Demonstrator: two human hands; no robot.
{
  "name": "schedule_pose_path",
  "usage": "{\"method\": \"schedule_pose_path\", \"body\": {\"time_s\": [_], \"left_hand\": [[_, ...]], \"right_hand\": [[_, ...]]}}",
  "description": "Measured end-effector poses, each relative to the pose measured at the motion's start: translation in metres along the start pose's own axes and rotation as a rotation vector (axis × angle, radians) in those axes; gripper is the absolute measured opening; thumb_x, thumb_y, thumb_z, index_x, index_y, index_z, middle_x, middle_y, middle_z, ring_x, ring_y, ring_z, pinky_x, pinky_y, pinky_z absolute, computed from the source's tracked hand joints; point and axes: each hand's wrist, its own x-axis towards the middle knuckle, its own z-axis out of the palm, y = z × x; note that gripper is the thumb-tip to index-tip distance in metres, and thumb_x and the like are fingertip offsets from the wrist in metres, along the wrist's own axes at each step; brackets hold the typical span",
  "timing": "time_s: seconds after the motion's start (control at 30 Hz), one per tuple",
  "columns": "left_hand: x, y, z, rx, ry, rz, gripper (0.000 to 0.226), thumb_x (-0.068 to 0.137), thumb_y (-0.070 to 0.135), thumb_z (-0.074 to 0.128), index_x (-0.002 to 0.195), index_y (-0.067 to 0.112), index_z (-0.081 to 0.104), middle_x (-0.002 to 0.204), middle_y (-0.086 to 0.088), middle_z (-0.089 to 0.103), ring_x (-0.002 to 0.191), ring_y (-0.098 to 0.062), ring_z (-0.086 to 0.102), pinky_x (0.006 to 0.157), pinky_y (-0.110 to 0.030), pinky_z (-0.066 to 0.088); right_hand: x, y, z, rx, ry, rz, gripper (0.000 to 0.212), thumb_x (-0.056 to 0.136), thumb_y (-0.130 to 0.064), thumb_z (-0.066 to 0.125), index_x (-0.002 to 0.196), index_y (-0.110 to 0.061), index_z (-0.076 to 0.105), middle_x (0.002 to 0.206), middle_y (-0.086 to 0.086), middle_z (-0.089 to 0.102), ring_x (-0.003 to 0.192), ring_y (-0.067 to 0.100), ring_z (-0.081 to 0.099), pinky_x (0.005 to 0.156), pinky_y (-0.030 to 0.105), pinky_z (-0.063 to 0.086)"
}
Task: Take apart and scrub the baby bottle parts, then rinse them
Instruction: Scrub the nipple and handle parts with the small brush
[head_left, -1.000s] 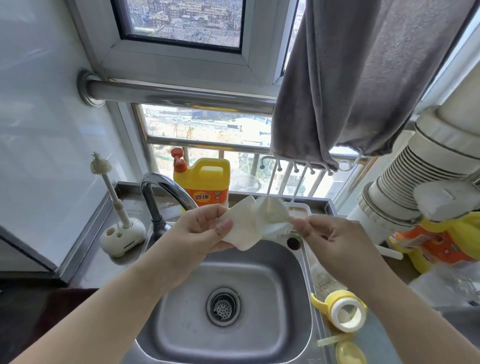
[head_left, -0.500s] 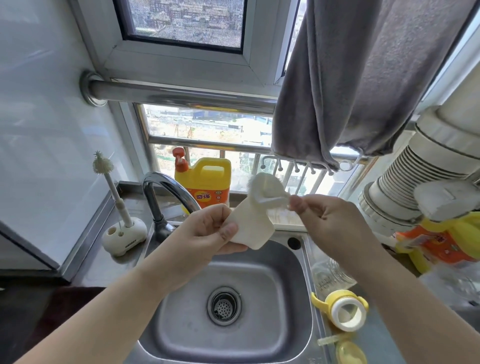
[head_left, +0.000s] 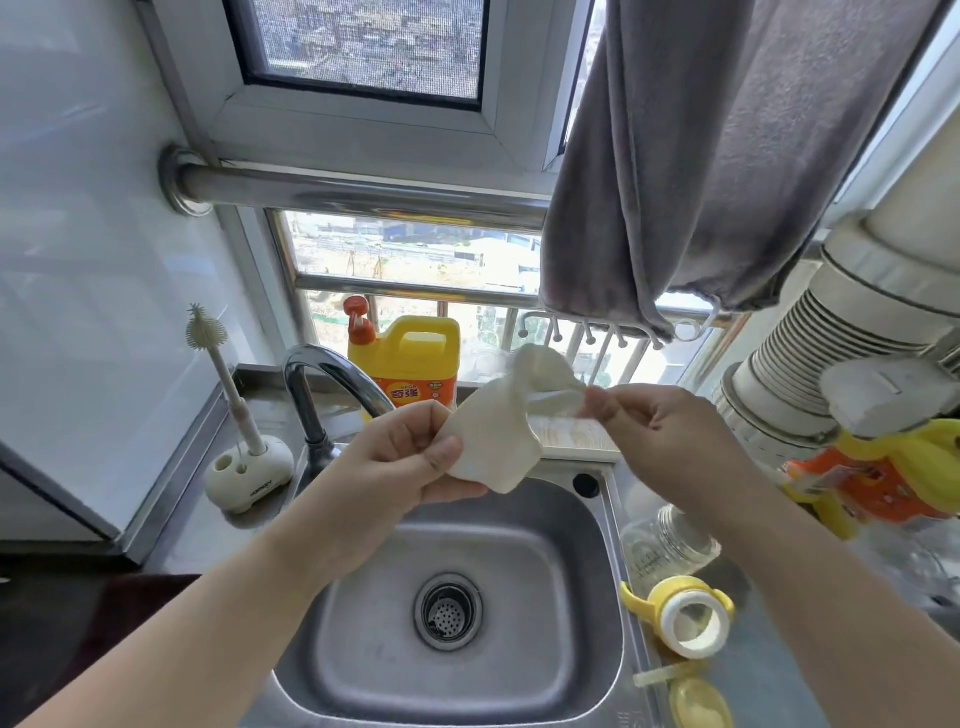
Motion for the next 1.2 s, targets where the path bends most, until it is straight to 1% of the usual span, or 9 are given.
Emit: {"method": "schedule_pose_path", "body": {"time_s": [0.17,0.3,0.5,0.7,0.77,0.87,0.97,1.03,1.2], "left_hand": [[0.0,0.002,0.001,-0.031,0.032,-0.016,0.016,0.075,0.018,0.059,0.082,0.004,0.06,0.086,-0.008,0.067,0.086,-0.022,0.068,0.07,-0.033,0.059],[0.001,0.001,-0.002,-0.139,0.059,-0.053,0.019,0.074,0.014,0.065,0.091,0.007,0.072,0.101,-0.015,0.069,0.096,-0.029,0.068,0.071,-0.035,0.059],[0.0,0.004,-0.001,-0.11,0.05,-0.12,0.025,0.068,0.004,0.063,0.091,-0.002,0.065,0.094,-0.018,0.071,0.088,-0.031,0.07,0.067,-0.031,0.06],[0.001,0.005,0.002,-0.151,0.155,-0.091,0.009,0.075,0.0,0.067,0.082,0.002,0.062,0.087,-0.016,0.068,0.081,-0.03,0.069,0.059,-0.032,0.059],[0.001,0.005,0.004,-0.133,0.153,-0.121,0.019,0.072,0.012,0.065,0.089,0.003,0.064,0.088,-0.012,0.07,0.085,-0.029,0.069,0.061,-0.035,0.06],[0.002,0.004,0.003,-0.065,0.147,-0.154,0.035,0.071,0.022,0.063,0.103,0.008,0.065,0.093,-0.01,0.071,0.089,-0.026,0.068,0.069,-0.039,0.06],[0.002,0.005,-0.001,0.069,0.112,-0.13,0.005,0.077,0.024,0.074,0.081,0.024,0.071,0.086,-0.001,0.069,0.086,-0.013,0.064,0.087,-0.042,0.05],[0.003,0.004,-0.003,0.135,0.099,-0.118,0.009,0.075,0.022,0.07,0.068,0.028,0.069,0.077,0.006,0.067,0.081,-0.009,0.06,0.093,-0.041,0.043],[0.005,0.002,0.002,0.011,0.105,-0.105,0.003,0.085,0.008,0.059,0.084,0.007,0.061,0.081,-0.004,0.066,0.084,-0.018,0.064,0.085,-0.036,0.054]], "right_hand": [[-0.013,-0.005,0.005,0.011,-0.152,-0.099,0.034,0.082,-0.072,0.043,0.091,-0.051,0.068,0.056,0.002,0.062,0.053,0.018,0.055,0.052,0.033,0.042],[-0.012,0.003,-0.001,-0.05,-0.069,0.018,0.032,0.079,-0.063,0.042,0.087,-0.045,0.068,0.044,-0.02,0.051,0.048,-0.004,0.051,0.048,0.011,0.035],[-0.022,0.008,0.013,-0.005,-0.132,-0.026,0.044,0.075,-0.075,0.043,0.081,-0.042,0.071,0.066,-0.002,0.067,0.06,0.006,0.058,0.061,0.03,0.047],[-0.023,0.007,0.01,0.023,-0.164,0.019,0.033,0.075,-0.064,0.045,0.075,-0.04,0.069,0.059,-0.015,0.063,0.058,0.0,0.056,0.056,0.014,0.04],[-0.022,0.01,0.01,-0.013,-0.14,0.01,0.039,0.074,-0.068,0.043,0.078,-0.04,0.07,0.067,-0.002,0.067,0.064,0.011,0.06,0.065,0.03,0.048],[-0.024,0.01,0.01,-0.067,-0.212,-0.016,0.048,0.074,-0.07,0.039,0.084,-0.037,0.072,0.07,0.006,0.066,0.067,0.018,0.059,0.066,0.029,0.044],[-0.026,0.008,0.009,-0.114,-0.243,-0.014,0.051,0.074,-0.069,0.038,0.085,-0.032,0.072,0.064,0.007,0.062,0.055,0.01,0.05,0.062,0.017,0.03],[-0.022,0.01,0.006,-0.089,-0.157,0.038,0.054,0.075,-0.068,0.039,0.085,-0.025,0.072,0.06,0.007,0.059,0.051,0.007,0.046,0.055,0.019,0.032],[-0.021,0.005,0.013,-0.065,-0.146,-0.068,0.057,0.078,-0.077,0.039,0.086,-0.032,0.072,0.068,0.008,0.066,0.066,0.021,0.06,0.065,0.035,0.048]]}}
